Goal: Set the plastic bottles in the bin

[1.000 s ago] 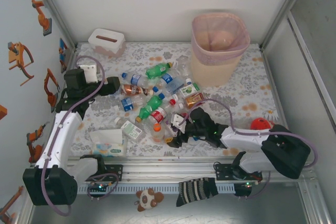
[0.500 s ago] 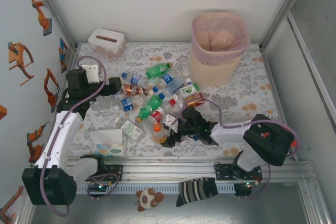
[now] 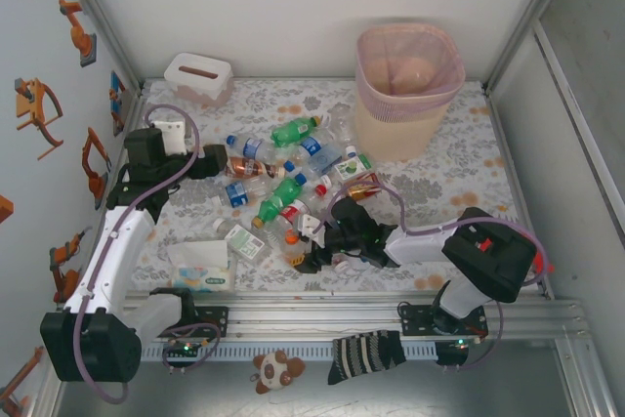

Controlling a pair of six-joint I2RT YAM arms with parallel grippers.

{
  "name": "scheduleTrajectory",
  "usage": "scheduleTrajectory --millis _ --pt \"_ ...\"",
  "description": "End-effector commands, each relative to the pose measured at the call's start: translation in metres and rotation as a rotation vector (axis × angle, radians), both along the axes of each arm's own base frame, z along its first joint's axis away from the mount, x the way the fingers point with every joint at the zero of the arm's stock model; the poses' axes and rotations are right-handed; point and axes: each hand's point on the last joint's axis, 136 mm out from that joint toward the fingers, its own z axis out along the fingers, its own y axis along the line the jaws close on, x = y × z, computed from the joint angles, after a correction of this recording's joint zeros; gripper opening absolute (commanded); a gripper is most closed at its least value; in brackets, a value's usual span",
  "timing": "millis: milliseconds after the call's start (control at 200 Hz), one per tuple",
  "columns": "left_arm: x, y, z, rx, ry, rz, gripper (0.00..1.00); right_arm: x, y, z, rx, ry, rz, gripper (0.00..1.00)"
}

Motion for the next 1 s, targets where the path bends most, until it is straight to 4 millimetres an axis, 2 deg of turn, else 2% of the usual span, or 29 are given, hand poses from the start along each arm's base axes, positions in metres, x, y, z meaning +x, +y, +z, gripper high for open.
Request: scheduleTrajectory --millis 0,140,345,461,666,821,991 --pt "-0.001 -0.001 -0.004 0.023 0.012 -0.014 0.96 -0.002 0.008 0.011 0.037 -0.029 0.037 0.70" --pt "-0.001 -0.003 -0.005 0.016 0.019 -0.024 0.96 -0.003 0.008 0.012 0.037 -0.027 0.043 0.63" --pt "0.001 -0.002 -0.005 0.018 0.014 -0.020 0.96 -0.004 0.009 0.015 0.026 -0.016 0.052 0.62" --pt "0.001 -0.004 -0.005 0.013 0.016 -0.026 0.96 -0.004 0.011 0.029 0.049 -0.020 0.050 0.62" --pt "0.000 -0.002 -0.002 0.019 0.004 -0.017 0.96 0.000 0.019 0.072 0.118 0.003 0.033 0.62" --pt "-0.001 -0.002 0.000 0.017 -0.003 -0.019 0.96 0.012 0.018 0.108 0.133 -0.009 -0.044 0.62" --pt "-0.002 -0.003 0.003 0.012 -0.010 -0.024 0.96 0.030 0.012 0.157 0.171 -0.041 -0.155 0.61"
